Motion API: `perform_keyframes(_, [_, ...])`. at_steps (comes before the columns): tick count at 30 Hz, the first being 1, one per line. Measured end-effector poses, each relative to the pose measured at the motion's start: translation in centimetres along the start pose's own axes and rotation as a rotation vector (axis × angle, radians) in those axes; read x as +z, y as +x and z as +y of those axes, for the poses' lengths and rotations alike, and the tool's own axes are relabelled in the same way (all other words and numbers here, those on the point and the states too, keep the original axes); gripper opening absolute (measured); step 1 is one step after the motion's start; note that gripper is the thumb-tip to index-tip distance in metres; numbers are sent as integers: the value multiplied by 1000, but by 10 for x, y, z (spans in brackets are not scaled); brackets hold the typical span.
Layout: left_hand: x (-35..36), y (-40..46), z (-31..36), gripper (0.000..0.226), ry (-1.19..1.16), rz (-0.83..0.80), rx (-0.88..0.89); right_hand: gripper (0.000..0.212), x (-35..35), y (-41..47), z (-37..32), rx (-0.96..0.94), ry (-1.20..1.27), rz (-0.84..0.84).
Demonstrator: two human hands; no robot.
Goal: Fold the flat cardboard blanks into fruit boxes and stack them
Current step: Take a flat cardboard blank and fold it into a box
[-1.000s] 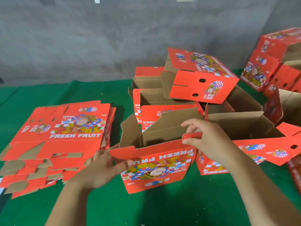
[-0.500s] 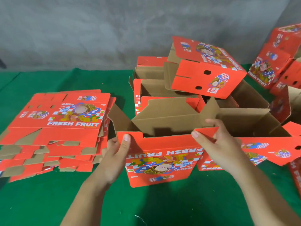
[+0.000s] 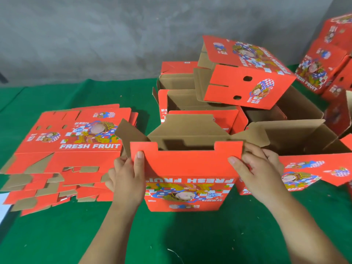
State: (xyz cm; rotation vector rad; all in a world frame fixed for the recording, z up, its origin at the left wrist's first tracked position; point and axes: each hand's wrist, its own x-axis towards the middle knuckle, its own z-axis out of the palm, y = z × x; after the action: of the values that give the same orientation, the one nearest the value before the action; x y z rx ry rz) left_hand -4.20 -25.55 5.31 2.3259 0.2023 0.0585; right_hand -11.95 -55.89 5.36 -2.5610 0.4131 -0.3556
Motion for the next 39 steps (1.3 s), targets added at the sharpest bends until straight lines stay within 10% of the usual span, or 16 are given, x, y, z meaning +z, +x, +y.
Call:
perform_keyframes(8, [10,2,-5,33,134,82,98,24,14,-9,-3,9,142,72])
perform_keyframes(11, [9,-2,-7,40,99,117,158,89,13,-18,-6,63,179,160])
perform_keyframes(14, [5,-2,-14,102,14,160,233,125,13,-24,-5,79,234,176])
perform_keyframes(20, [7,-3,-14,58,114,188,460,77,27,-34,-8,-127,308,-9])
perform_keyframes(28, [-2,7,-11,22,158,131,532,70,26,-31,0,-172,352,-82])
perform_keyframes(39, [27,61,22,66,574,-100,551,69,30,-25,11,-193,353,-119])
